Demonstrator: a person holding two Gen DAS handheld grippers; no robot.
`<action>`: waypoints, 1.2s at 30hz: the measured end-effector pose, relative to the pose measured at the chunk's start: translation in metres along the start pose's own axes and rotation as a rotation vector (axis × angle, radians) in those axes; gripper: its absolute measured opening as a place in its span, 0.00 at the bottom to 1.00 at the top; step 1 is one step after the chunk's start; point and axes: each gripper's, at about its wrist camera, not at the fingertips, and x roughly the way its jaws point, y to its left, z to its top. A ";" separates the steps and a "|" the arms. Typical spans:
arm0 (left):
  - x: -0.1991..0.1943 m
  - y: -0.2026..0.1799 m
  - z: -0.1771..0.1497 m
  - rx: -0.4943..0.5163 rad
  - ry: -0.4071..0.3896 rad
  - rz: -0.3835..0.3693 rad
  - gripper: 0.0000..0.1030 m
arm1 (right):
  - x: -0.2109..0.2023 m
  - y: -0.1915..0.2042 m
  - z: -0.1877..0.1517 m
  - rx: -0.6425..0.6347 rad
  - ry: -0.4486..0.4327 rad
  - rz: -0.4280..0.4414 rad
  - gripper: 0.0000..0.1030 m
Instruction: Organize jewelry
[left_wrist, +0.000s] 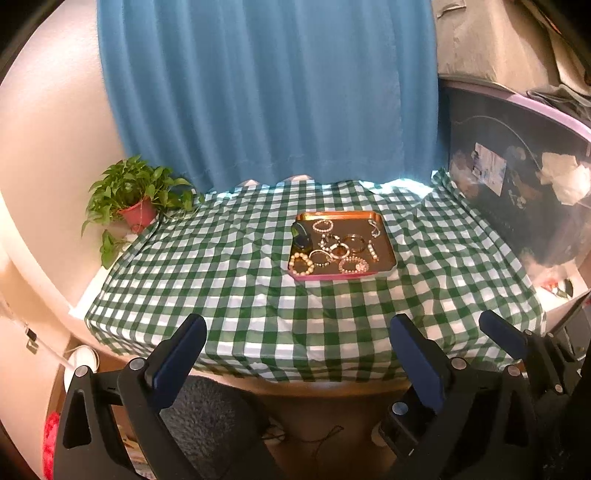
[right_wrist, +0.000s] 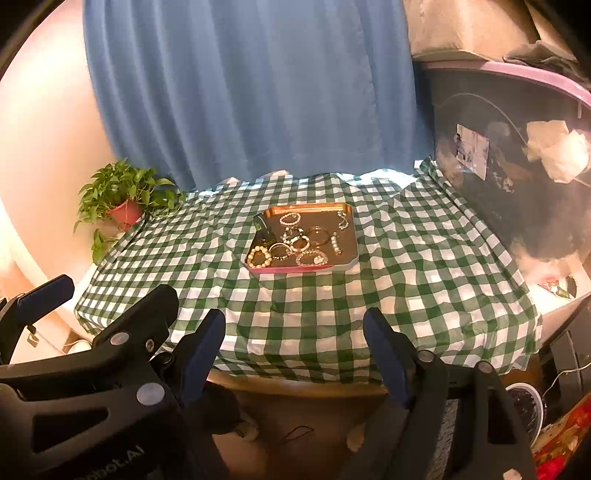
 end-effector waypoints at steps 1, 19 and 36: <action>0.001 0.000 0.000 0.002 0.003 0.000 0.96 | 0.000 0.000 0.000 0.001 0.003 -0.001 0.72; 0.013 0.000 -0.002 -0.001 0.026 -0.009 0.97 | 0.008 0.001 -0.002 0.000 0.025 -0.007 0.72; 0.037 -0.002 -0.015 0.022 0.040 0.017 0.99 | 0.032 0.000 -0.014 0.008 0.044 -0.010 0.72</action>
